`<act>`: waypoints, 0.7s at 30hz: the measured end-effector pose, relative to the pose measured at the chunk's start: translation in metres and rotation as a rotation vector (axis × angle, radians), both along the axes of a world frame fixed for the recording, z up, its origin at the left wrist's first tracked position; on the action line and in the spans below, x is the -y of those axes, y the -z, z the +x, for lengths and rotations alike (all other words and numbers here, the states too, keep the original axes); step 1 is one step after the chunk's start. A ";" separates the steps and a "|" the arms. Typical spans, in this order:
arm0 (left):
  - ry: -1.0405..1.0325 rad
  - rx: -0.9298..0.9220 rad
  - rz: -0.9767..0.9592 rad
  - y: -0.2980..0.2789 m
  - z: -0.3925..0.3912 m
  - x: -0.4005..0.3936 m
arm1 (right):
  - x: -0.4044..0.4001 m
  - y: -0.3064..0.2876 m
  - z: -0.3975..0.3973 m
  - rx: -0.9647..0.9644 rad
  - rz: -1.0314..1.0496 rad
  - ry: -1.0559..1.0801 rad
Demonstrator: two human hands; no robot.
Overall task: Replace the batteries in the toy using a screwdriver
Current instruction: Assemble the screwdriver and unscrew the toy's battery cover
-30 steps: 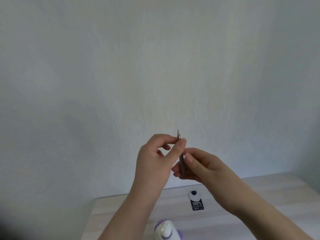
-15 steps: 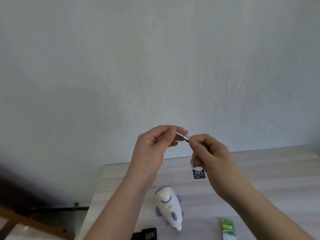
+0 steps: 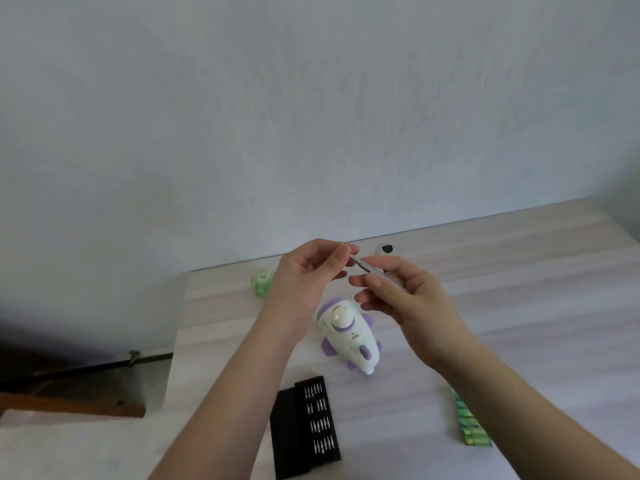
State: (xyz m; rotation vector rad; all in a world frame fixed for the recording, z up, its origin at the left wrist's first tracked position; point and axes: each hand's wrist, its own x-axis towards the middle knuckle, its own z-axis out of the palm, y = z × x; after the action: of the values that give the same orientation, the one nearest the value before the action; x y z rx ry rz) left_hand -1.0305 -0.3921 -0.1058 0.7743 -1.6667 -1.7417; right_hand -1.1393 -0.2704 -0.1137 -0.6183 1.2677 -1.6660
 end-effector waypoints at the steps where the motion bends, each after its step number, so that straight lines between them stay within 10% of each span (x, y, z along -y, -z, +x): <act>1: 0.016 0.000 0.011 0.007 0.004 0.005 | 0.003 0.004 0.006 0.013 0.012 0.016; 12: 0.155 0.086 -0.031 0.081 0.020 0.027 | 0.013 0.050 0.042 0.029 0.178 0.256; 21: 0.417 0.492 -0.651 0.185 0.021 0.034 | -0.014 0.112 0.008 -0.086 0.393 0.225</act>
State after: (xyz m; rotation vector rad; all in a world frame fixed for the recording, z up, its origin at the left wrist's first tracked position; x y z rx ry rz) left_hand -1.0092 -0.4262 -0.2905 0.5886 -2.6910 -1.1438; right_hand -1.1314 -0.2559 -0.2253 -0.3198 1.7230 -1.5169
